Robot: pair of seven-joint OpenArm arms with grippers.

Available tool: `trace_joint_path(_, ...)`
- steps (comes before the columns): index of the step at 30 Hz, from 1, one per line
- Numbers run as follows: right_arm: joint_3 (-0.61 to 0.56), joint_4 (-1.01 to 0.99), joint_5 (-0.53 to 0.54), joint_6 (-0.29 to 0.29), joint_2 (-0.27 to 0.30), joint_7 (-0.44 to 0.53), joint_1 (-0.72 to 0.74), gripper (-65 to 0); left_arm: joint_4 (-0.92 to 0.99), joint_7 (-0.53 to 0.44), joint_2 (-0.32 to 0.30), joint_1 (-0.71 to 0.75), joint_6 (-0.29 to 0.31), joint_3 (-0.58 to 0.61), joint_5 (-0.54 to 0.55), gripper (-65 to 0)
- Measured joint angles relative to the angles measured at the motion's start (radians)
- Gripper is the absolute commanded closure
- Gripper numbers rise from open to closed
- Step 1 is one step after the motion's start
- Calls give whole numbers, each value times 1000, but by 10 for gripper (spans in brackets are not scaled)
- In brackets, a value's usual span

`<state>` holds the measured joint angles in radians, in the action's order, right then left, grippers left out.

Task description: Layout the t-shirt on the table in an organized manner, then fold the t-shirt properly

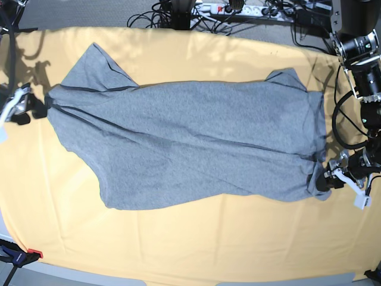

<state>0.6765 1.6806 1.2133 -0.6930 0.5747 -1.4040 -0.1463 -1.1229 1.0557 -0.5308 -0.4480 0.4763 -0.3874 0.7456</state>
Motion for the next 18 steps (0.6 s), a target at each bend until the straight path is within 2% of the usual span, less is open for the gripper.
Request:
trace_joint_path(4, 164, 38, 148, 0, 3, 39, 5, -403, 0, 0, -1, -1, 0, 0, 6, -390)
trace_joint_path(7, 194, 38, 144, 0, 3, 130, 5, -403, 0, 0, -1, 0, 0, 0, 6, -390)
trace_joint_path(10, 121, 38, 37, 0, -4, 193, 36, -403, 0, 0, 0, -1, 0, 0, 7, -390)
trace_joint_path(15, -83, 37, -84, 0, -5, 225, 185, -403, 0, 0, -1, -1, 0, 0, 7, -390)
trace_joint_path(18, -204, 37, -212, 0, -4, 289, 261, -403, 0, 0, -1, -1, 0, 0, 7, -390)
